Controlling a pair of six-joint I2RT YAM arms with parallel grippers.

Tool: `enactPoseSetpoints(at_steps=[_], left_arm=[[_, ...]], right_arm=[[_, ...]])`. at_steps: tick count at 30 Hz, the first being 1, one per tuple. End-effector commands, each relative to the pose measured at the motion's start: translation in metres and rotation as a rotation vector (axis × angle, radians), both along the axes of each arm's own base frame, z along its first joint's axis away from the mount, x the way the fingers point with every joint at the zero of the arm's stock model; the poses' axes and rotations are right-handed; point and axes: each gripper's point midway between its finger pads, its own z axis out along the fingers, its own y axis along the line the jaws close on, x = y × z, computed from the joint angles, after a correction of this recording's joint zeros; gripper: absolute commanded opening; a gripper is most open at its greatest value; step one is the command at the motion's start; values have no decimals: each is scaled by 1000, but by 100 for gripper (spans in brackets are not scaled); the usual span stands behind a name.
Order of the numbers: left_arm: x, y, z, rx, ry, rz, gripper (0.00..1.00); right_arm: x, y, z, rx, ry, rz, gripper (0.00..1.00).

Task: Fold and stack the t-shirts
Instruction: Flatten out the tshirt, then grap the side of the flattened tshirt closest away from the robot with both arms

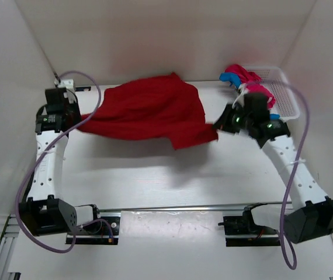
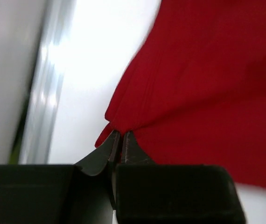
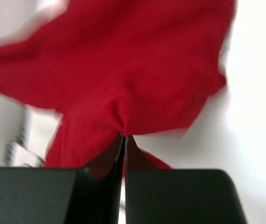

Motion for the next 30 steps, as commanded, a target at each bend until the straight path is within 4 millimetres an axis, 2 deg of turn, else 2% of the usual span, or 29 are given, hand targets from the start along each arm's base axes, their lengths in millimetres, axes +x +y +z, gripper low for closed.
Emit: enactPoseSetpoints(at_steps=[1,2,3,5,6,10,13,16,20,25,29,30], left_arm=[[-48,4,-52,15,192,42,11],[-58,5,-64,18,231,49,11],[-75,3,-88,13,293,47,11],[-96,7,-112,34,362,73,11],[-112,7,-134,38,418,78,11],[-150,12,-175,68,533,107,11],[-170,17,-196,90,584,134,11],[-180,21,-201,106,597,158,11],[-191,29,-196,112,580,209,11],[-205,40,-198,129,587,272,11],[-205,37,-197,103,584,264,11],[-200,38,-192,104,578,264,11]], right_arm=[[-52,-8,-65,-64,153,-29,0],[-71,-4,-71,-61,151,-9,0],[-90,-7,-110,-93,236,-4,0],[-124,1,-134,-80,296,24,0],[-145,-3,-169,-107,381,28,0],[-194,-3,-213,-126,484,62,0],[-214,-4,-233,-138,548,60,0],[-221,-5,-240,-154,565,66,0],[-225,-5,-242,-172,565,83,0],[-231,-3,-244,-185,585,110,0],[-203,3,-219,-215,465,101,0],[-185,7,-204,-221,428,81,0]])
